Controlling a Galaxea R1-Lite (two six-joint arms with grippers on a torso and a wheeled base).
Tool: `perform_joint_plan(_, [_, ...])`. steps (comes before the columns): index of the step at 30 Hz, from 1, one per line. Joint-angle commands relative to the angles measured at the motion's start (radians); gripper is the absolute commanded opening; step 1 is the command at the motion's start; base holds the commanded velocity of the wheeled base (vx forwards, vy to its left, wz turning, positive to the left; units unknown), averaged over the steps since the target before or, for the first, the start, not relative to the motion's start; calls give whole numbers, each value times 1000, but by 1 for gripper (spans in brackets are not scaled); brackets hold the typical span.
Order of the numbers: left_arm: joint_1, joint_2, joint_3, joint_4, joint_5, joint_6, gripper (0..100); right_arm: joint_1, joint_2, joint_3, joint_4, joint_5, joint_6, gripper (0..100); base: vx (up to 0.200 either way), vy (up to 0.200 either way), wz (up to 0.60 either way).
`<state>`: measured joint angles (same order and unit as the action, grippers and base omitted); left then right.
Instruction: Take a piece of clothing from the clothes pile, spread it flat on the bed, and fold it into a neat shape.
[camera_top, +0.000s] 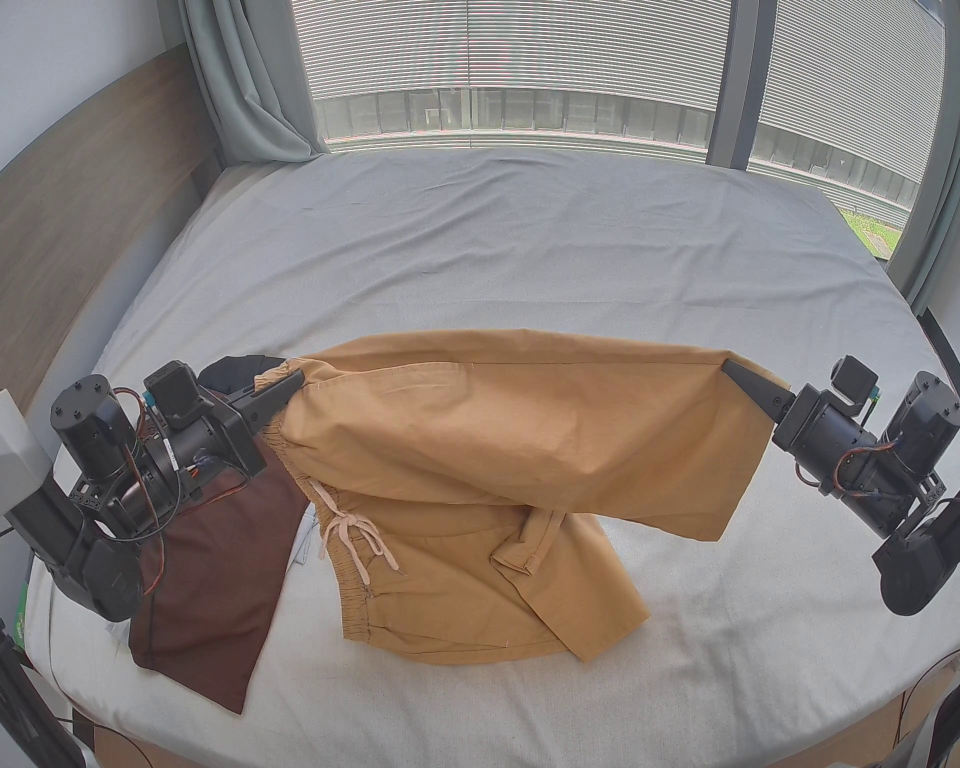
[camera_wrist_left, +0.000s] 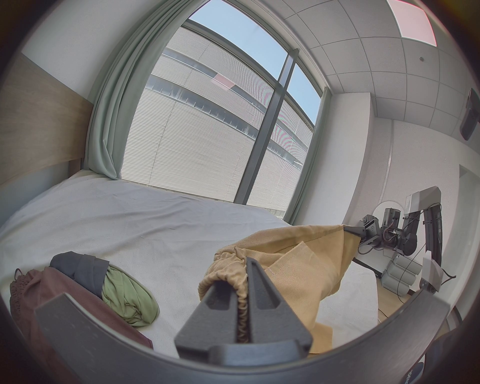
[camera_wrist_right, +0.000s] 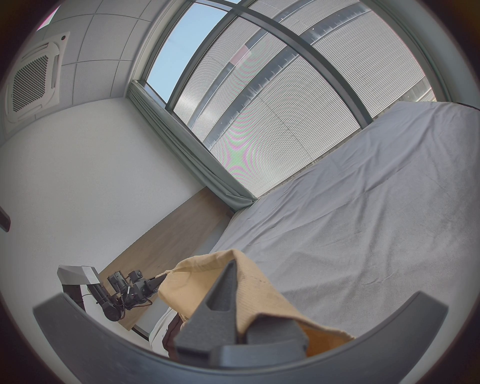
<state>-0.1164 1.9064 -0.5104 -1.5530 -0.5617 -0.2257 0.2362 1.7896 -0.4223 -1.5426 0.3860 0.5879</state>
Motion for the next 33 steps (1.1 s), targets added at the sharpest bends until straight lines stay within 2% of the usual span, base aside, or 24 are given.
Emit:
perform_joint_plan(1, [0, 3, -7, -2, 0, -1, 0, -8, 5, -1, -1, 1, 0, 0, 0, 0, 0])
perform_joint_plan(19, [18, 5, -33, -2, 2, -32, 0, -54, 28, -3, -1, 4, -3, 0, 0, 0, 0])
perform_joint_plan(33, [23, 8, -37, -2, 2, -32, 0, -49, 30, -1, -1, 4, -5, 0, 0, 0, 0])
